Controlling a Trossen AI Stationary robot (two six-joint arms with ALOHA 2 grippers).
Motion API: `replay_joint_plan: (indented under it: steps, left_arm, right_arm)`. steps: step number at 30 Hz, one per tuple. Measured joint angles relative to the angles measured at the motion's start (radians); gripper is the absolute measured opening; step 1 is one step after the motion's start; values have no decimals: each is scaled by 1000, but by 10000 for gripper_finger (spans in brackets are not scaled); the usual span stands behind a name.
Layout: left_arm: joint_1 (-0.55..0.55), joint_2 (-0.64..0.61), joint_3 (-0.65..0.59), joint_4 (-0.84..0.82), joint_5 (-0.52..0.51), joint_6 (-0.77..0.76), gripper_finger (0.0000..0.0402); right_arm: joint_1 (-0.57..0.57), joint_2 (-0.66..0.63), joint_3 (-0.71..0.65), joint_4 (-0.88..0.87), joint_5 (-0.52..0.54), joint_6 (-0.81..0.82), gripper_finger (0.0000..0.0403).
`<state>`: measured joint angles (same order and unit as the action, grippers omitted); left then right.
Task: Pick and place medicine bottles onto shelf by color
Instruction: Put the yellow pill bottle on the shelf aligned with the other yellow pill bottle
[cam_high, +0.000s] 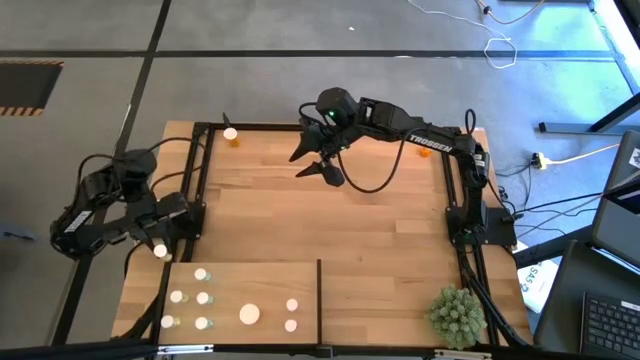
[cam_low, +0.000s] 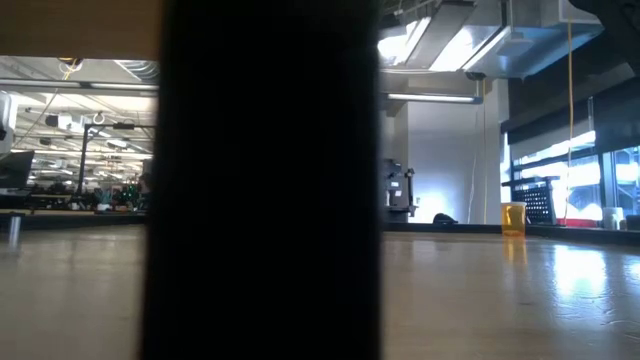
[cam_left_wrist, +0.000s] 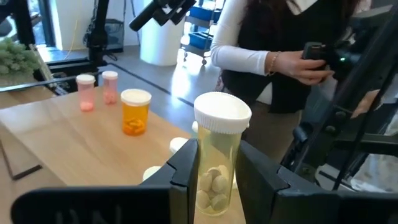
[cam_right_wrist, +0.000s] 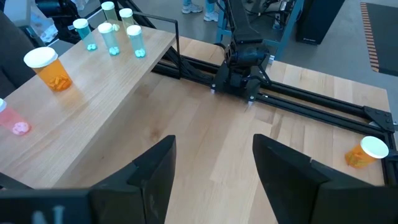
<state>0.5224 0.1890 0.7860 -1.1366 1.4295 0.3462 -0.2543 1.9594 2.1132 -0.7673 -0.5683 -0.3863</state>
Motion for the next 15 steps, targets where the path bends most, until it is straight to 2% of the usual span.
replay_joint_plan:
  steps: [15]
  left_arm:
    - [0,0,0,-18,-32,-22,81]
  right_arm:
    - [0,-1,0,0,0,0,217]
